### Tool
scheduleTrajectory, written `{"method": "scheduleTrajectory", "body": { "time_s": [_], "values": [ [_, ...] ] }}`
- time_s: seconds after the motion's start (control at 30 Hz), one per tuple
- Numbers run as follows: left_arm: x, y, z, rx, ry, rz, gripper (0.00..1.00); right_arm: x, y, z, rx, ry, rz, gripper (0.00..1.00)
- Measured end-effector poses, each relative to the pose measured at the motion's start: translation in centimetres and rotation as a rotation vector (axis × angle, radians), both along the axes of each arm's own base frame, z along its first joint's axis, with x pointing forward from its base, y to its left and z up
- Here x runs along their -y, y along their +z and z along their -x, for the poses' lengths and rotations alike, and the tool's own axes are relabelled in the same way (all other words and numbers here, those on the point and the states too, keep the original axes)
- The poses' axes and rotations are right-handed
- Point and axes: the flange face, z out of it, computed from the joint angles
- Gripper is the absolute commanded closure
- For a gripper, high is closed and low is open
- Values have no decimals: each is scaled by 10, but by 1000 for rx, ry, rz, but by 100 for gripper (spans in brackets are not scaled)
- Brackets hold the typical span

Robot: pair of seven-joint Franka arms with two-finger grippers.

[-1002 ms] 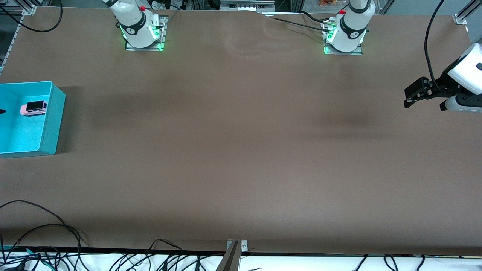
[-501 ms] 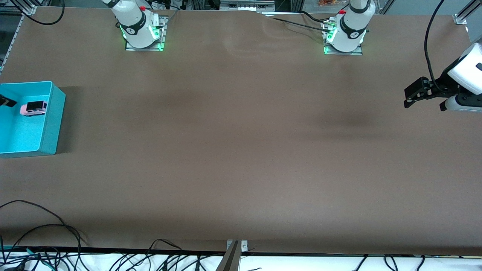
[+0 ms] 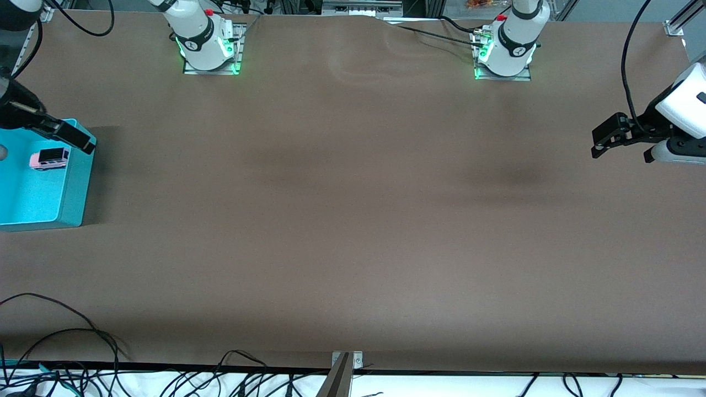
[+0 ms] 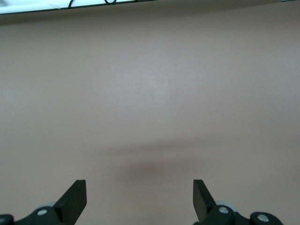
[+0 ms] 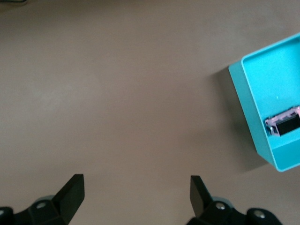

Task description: Wind and store pink jeep toy

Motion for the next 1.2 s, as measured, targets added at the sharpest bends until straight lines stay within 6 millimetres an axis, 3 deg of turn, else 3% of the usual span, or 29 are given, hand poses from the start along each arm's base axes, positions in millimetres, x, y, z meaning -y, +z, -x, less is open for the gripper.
{"method": "scheduleTrajectory", "body": {
  "time_s": [0.57, 1.2],
  "values": [
    [0, 0, 0, 0, 0, 0, 0, -6, 15, 7, -114, 211, -10, 0],
    [-3, 0, 0, -1, 5, 0, 0, -5, 23, 7, -104, 231, -9, 0]
  ]
}}
